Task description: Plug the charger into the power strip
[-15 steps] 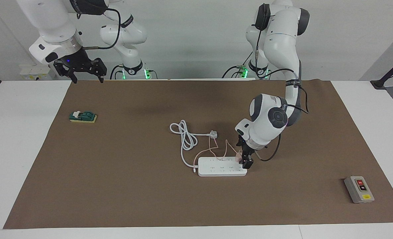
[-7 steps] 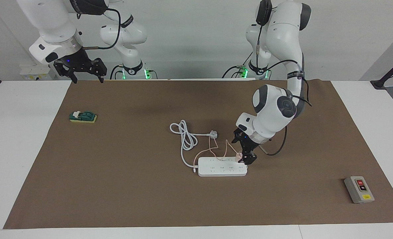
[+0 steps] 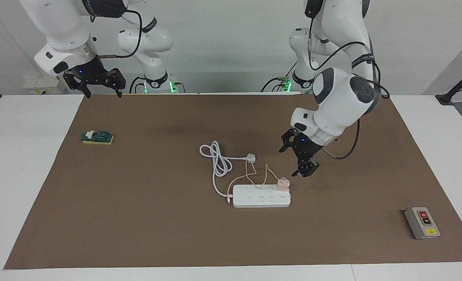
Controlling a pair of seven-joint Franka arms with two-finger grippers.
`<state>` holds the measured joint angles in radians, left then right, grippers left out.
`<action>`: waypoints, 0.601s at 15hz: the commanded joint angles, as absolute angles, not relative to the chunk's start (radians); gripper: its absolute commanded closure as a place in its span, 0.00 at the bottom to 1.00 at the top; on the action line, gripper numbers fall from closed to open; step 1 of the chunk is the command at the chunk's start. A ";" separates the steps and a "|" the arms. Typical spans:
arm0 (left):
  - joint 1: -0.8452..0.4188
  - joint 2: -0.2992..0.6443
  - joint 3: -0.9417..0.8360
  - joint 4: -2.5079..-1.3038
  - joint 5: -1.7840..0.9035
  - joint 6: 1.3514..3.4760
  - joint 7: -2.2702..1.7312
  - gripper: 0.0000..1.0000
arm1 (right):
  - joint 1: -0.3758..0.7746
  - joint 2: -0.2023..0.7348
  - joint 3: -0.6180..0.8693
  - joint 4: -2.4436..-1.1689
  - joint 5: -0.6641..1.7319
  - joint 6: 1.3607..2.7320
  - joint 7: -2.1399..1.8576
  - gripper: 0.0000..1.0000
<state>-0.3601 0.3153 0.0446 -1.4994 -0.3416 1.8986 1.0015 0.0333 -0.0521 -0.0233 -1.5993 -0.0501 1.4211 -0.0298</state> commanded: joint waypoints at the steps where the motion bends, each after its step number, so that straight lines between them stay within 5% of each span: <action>1: -0.354 0.238 0.067 -1.490 -0.348 1.778 0.853 0.00 | 0.029 -0.057 -0.020 -1.598 -0.043 1.437 -0.044 0.00; 9: -0.331 0.095 0.149 -1.480 -0.148 1.594 0.433 0.00 | 0.028 -0.055 -0.020 -1.601 -0.043 1.456 -0.044 0.00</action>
<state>-0.3267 0.1330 0.1536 -1.4769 -0.2183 1.6218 0.5791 0.0333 -0.0521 -0.0231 -1.5992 -0.0501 1.4461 -0.0298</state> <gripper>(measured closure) 0.000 0.000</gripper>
